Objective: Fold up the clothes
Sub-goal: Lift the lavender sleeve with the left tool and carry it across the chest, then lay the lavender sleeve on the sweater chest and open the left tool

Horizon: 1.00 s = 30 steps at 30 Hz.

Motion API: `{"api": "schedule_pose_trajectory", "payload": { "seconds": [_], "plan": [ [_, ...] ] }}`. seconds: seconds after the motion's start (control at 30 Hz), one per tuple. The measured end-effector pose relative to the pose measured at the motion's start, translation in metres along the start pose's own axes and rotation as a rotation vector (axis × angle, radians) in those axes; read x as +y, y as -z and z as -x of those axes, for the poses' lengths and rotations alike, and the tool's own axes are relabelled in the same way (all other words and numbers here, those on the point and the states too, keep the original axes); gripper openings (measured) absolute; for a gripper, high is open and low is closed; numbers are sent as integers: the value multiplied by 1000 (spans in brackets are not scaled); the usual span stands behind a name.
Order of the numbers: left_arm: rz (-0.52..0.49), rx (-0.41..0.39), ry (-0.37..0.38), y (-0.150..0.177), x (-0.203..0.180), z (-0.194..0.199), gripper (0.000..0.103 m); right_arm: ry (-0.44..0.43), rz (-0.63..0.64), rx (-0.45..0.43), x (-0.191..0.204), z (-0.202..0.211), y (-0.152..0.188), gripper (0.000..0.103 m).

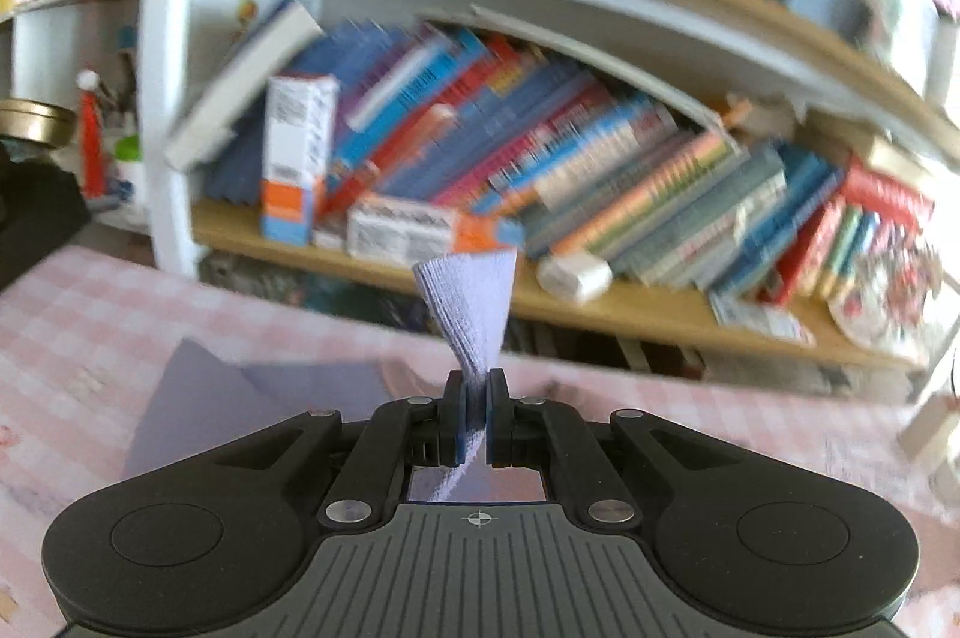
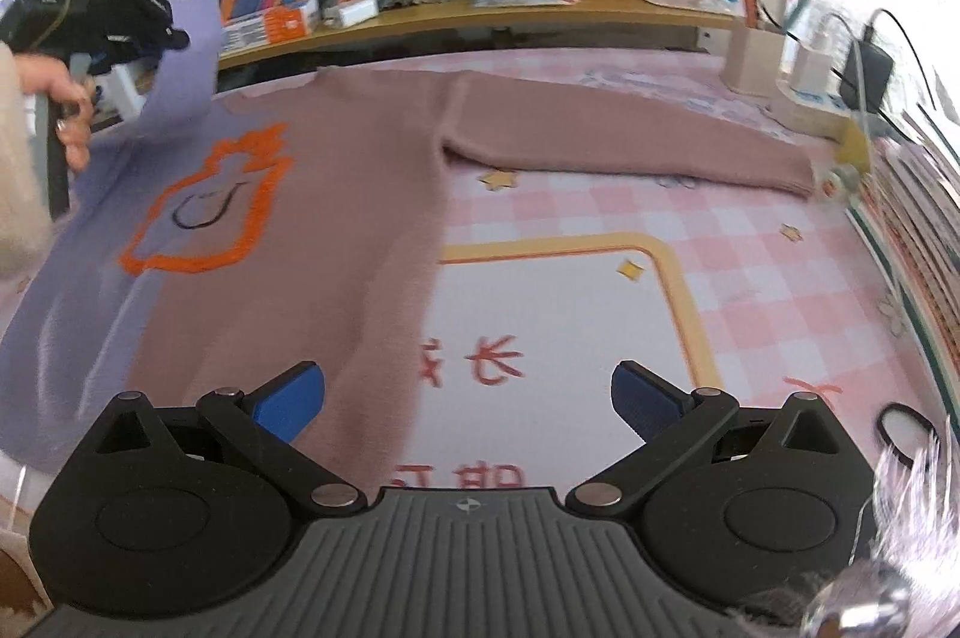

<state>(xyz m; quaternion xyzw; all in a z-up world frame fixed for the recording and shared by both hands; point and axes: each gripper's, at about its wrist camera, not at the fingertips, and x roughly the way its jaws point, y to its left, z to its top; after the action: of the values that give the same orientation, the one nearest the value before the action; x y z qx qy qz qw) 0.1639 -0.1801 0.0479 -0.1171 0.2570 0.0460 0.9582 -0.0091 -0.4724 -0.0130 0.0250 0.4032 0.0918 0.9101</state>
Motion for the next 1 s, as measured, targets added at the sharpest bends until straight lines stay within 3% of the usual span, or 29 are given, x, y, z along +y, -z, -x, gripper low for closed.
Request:
{"api": "schedule_pose_trajectory", "payload": {
  "seconds": [0.2,0.83,0.93,1.0],
  "plan": [
    [-77,58,25,18,-40,-22,4,11,-18,8,-10,0,2,103],
    [-150,147,60,56,-71,-40,5,61,-52,26,-23,9,13,103],
    [-174,197,51,61,-73,-45,16,66,-54,23,-25,11,15,103],
    [-184,220,53,62,-73,-46,29,67,-53,18,-25,13,15,103]
  ]
}}
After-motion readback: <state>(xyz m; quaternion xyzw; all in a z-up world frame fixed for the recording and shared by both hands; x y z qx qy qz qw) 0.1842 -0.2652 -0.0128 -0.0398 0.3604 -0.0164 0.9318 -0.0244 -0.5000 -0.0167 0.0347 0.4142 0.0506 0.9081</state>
